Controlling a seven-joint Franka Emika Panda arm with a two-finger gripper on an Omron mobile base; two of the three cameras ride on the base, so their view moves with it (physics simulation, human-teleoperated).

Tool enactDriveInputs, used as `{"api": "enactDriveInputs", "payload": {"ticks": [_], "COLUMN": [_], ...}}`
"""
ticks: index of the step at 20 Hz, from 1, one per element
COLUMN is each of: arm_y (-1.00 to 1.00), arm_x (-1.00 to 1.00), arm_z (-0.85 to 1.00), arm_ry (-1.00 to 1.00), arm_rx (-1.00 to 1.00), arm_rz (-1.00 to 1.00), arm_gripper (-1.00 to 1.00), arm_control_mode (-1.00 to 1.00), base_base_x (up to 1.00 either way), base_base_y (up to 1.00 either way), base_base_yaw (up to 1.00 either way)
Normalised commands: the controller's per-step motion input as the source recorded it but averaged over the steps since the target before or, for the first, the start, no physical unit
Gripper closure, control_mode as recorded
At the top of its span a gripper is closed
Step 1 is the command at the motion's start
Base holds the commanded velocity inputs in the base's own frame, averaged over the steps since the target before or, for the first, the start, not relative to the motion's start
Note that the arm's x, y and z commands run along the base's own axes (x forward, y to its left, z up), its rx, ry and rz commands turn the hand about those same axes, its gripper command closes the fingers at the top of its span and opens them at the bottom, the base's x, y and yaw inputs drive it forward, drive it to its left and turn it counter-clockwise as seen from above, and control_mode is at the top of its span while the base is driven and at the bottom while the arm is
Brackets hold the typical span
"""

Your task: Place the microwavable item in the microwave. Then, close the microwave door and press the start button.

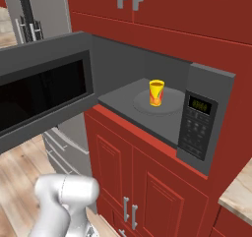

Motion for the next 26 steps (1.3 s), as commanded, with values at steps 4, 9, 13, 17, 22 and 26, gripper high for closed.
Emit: {"api": "enactDriveInputs", "payload": {"ticks": [4,9,13,17,22,26], "arm_y": [0.77,-0.18,-0.91,-1.0,-1.0,-1.0], "arm_x": [1.0,0.77,-0.05,-0.56,-0.31,-0.2], "arm_z": [-0.45,-0.41,-0.08,0.09,0.31,0.27], "arm_ry": [0.18,0.19,0.06,0.0,0.0,0.01], "arm_rx": [-0.17,0.0,0.06,0.1,0.15,0.19], "arm_rz": [-0.11,-0.24,-0.28,-0.3,-0.31,-0.3], "arm_gripper": [-1.0,-1.0,-1.0,-1.0,-1.0,-1.0], "arm_control_mode": [-1.0,-1.0,-1.0,-1.0,-1.0,-1.0], "base_base_x": [0.0,0.0,0.0,0.0,0.0,0.0], "base_base_y": [0.0,0.0,0.0,0.0,0.0,0.0], "base_base_yaw": [0.0,0.0,0.0,0.0,0.0,0.0]}}
